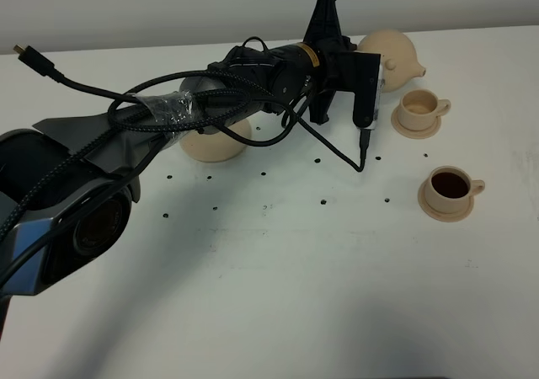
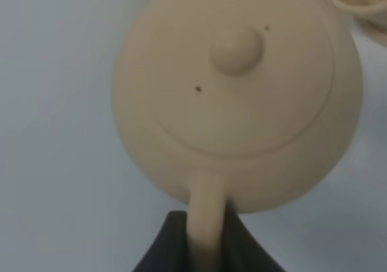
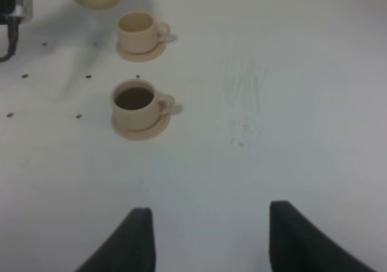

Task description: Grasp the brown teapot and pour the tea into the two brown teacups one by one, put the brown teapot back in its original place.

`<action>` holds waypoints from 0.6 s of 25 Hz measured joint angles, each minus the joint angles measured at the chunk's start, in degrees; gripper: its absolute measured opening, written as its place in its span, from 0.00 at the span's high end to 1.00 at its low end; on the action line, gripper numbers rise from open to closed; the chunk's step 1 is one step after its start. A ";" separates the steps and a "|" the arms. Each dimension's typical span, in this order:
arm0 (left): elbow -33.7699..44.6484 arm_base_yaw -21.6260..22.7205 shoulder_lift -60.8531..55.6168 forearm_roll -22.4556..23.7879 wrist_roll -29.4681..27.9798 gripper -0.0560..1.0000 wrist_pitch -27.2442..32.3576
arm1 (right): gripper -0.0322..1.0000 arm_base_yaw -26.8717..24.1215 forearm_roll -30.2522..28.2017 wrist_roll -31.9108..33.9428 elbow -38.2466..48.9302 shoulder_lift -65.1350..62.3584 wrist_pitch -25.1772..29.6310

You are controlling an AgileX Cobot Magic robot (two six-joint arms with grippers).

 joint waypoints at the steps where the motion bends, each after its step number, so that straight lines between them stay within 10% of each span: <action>1: 0.00 0.00 0.00 0.00 0.06 0.82 -0.05 | 0.56 0.00 0.00 0.00 0.00 0.00 0.00; 15: 0.00 0.00 0.00 0.00 4.74 0.82 -1.30 | 0.56 0.00 0.00 0.00 0.00 0.00 0.00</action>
